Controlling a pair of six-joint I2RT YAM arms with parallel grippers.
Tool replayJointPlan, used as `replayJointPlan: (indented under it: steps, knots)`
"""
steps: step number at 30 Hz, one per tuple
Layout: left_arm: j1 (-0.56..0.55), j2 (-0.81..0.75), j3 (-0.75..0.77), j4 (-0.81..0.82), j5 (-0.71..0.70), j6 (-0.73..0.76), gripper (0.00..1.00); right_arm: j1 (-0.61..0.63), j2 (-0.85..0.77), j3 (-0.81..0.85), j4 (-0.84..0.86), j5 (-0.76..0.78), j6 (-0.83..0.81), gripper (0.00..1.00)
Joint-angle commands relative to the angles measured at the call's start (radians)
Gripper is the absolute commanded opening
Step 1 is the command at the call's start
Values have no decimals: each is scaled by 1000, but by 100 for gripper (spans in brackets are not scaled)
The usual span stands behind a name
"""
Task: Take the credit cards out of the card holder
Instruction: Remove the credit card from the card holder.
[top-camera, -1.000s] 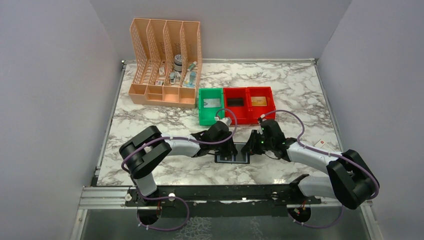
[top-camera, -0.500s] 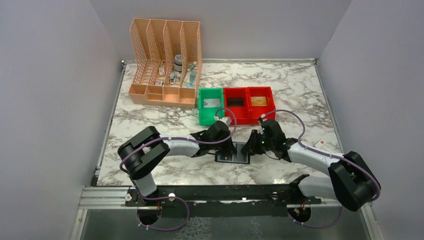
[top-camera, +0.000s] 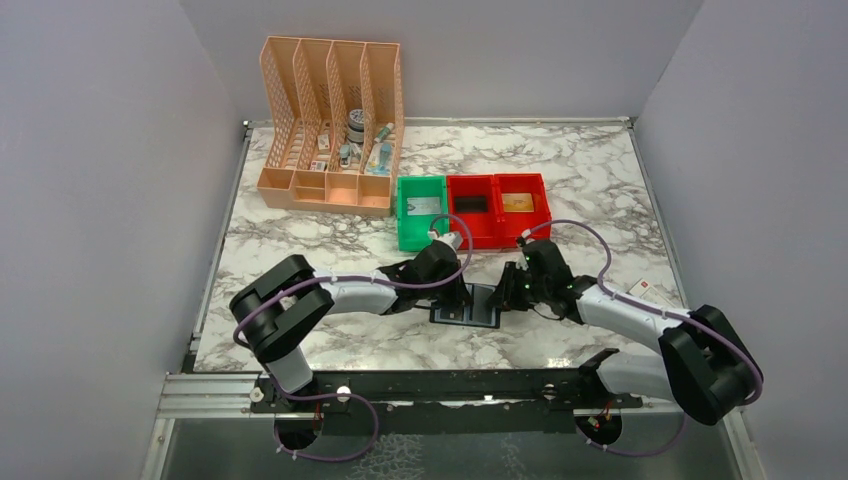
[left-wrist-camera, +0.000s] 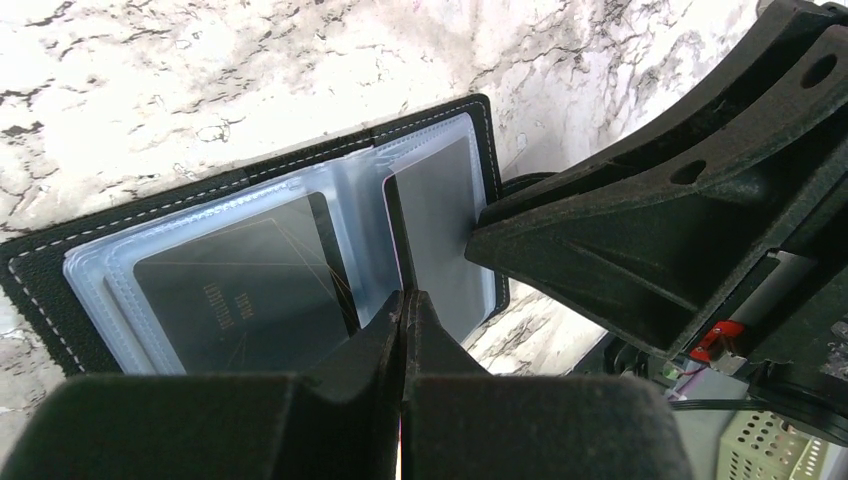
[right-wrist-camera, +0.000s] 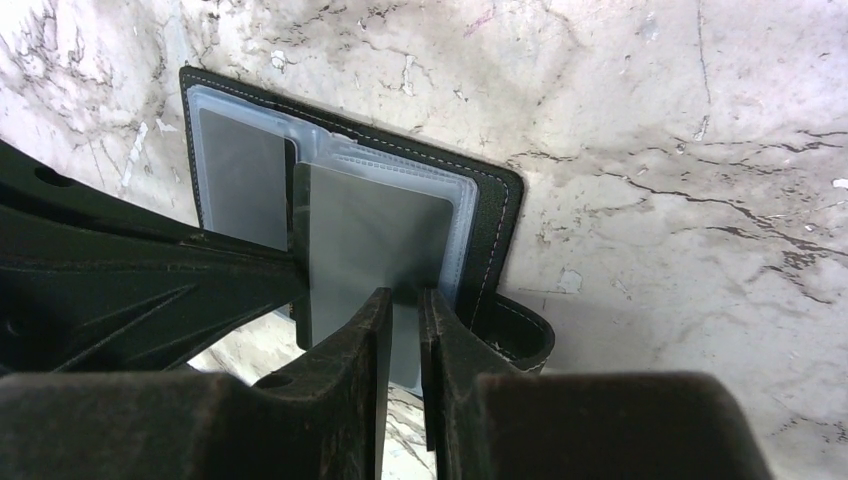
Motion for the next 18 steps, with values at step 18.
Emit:
replayJointPlan:
  steps: [18]
  knots:
    - [2,-62,-34,5,-45,12,0,2,68,-11,-50,80,-2,5]
